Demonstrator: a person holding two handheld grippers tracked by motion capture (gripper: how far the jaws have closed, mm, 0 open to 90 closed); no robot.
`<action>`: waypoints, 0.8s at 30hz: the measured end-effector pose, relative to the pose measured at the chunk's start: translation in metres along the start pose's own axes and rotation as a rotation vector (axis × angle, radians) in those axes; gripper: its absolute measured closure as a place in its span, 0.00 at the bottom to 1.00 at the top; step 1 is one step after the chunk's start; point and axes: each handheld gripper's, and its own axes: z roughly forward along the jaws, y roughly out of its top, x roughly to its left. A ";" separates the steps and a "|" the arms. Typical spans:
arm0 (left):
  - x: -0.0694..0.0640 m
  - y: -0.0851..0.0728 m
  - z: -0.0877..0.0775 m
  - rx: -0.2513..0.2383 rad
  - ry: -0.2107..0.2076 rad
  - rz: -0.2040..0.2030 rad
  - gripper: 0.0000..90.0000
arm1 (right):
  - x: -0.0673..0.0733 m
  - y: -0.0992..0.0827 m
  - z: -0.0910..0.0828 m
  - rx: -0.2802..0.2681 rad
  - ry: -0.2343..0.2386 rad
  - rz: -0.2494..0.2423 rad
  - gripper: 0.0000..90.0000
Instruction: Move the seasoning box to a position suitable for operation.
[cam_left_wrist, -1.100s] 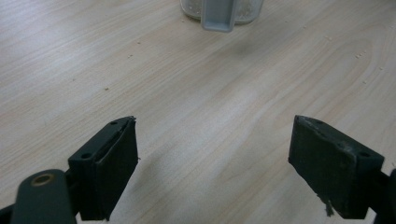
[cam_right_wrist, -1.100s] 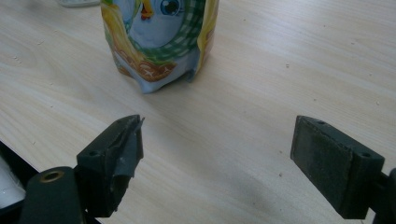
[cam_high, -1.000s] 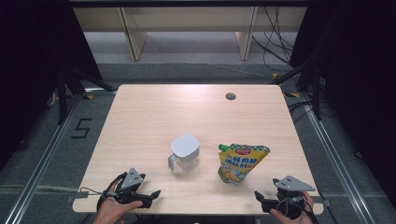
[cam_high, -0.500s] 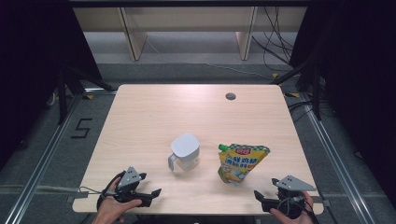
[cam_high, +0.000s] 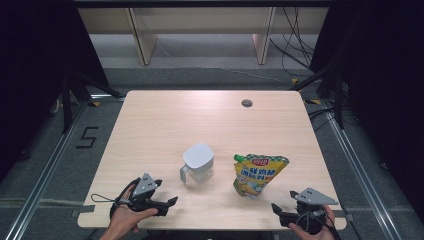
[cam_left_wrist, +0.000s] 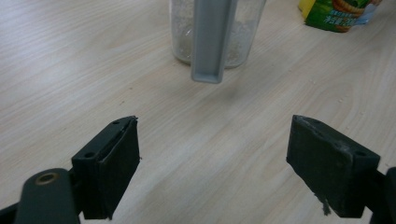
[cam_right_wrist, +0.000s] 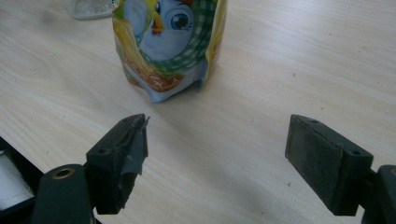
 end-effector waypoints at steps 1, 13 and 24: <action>-0.003 0.001 0.002 -0.025 0.000 -0.024 0.19 | 0.000 0.001 -0.001 0.009 -0.003 -0.011 0.25; -0.005 0.028 0.017 -0.067 -0.002 0.019 0.32 | 0.003 0.002 -0.001 0.004 -0.032 -0.038 0.25; -0.001 0.043 0.034 -0.081 0.005 0.030 0.48 | 0.003 0.002 0.000 0.008 -0.027 -0.057 0.25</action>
